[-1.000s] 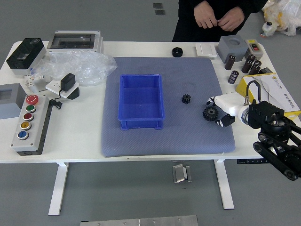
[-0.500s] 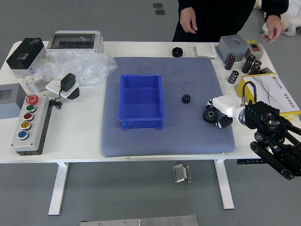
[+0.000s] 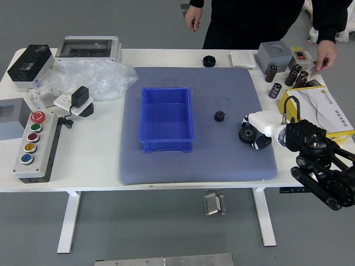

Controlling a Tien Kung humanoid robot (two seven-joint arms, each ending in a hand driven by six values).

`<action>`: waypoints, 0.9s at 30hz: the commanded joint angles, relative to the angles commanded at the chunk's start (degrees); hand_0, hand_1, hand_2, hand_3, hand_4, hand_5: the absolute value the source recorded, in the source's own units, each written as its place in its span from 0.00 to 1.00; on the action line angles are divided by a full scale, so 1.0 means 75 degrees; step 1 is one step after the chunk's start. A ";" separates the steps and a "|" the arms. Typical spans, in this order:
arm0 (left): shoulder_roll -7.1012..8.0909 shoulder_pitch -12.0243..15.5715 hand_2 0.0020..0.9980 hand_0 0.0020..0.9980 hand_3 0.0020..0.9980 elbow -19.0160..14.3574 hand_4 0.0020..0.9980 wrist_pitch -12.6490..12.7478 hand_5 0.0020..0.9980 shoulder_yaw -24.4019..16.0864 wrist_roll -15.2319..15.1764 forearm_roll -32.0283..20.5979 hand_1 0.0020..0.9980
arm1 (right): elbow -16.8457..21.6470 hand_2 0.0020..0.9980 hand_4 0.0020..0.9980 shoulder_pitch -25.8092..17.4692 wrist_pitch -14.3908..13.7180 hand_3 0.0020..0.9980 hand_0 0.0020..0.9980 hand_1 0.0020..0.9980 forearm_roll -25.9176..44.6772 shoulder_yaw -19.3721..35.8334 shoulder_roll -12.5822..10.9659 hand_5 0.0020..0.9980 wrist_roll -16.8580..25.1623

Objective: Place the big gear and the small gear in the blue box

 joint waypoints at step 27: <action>0.0040 0.0010 0.81 0.86 0.83 0.0000 0.67 0.0000 0.31 -0.0007 0.0009 0.0012 0.82 | 0.0462 0.49 0.67 0.0467 -0.0069 0.56 0.54 0.44 0.0327 0.0175 -0.0207 0.21 -0.0041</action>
